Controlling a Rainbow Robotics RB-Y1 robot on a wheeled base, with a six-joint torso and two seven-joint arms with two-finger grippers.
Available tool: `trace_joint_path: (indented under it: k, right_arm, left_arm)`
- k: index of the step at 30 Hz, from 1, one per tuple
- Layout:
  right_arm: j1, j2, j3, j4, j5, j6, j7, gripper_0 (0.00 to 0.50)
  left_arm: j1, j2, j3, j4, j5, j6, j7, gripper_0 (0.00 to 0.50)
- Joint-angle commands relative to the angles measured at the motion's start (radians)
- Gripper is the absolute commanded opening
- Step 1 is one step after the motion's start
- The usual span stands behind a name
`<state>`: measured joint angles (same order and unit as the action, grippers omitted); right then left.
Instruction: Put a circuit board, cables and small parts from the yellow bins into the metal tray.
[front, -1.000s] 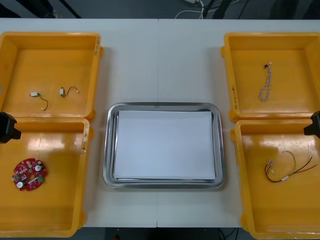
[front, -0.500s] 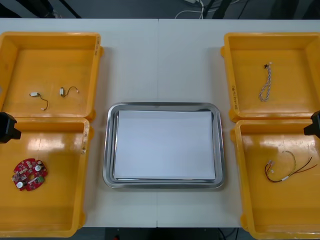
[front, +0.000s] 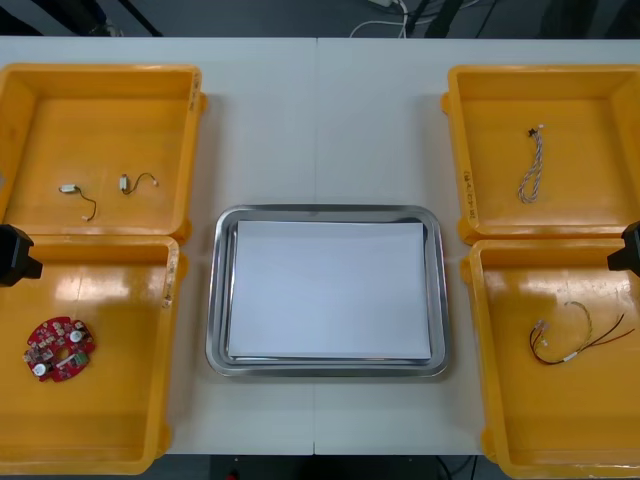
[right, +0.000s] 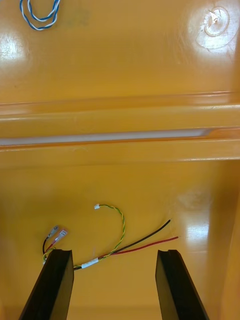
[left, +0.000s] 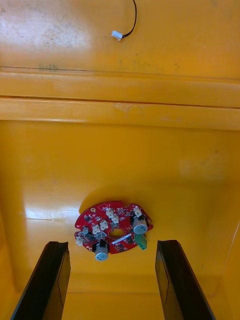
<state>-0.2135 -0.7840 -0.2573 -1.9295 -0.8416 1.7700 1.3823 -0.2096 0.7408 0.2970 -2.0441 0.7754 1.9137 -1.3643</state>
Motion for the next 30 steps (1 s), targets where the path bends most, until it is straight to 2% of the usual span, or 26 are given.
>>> trace_joint_path:
  k: [1,18,19,22,30]
  right_arm:
    - [0.009,0.008,0.004,-0.028,0.003,0.002,0.015,0.477]
    - [0.009,0.008,0.004,-0.028,0.003,0.002,0.015,0.477]
    - [0.009,0.008,0.004,-0.028,0.003,0.002,0.015,0.477]
    - [0.009,0.008,0.004,-0.028,0.003,0.002,0.015,0.477]
    - [0.005,0.012,0.000,-0.028,0.003,-0.003,0.014,0.476]
  left_arm:
    - [0.022,-0.012,0.030,-0.033,0.007,0.006,-0.114,0.500]
    - [0.022,-0.012,0.030,-0.033,0.007,0.006,-0.114,0.500]
    - [0.052,-0.044,0.010,-0.013,0.007,0.006,-0.111,0.500]
    - [0.055,-0.051,0.010,-0.011,0.005,0.006,-0.105,0.500]
    - [0.035,-0.032,0.008,-0.013,0.015,0.006,-0.072,0.500]
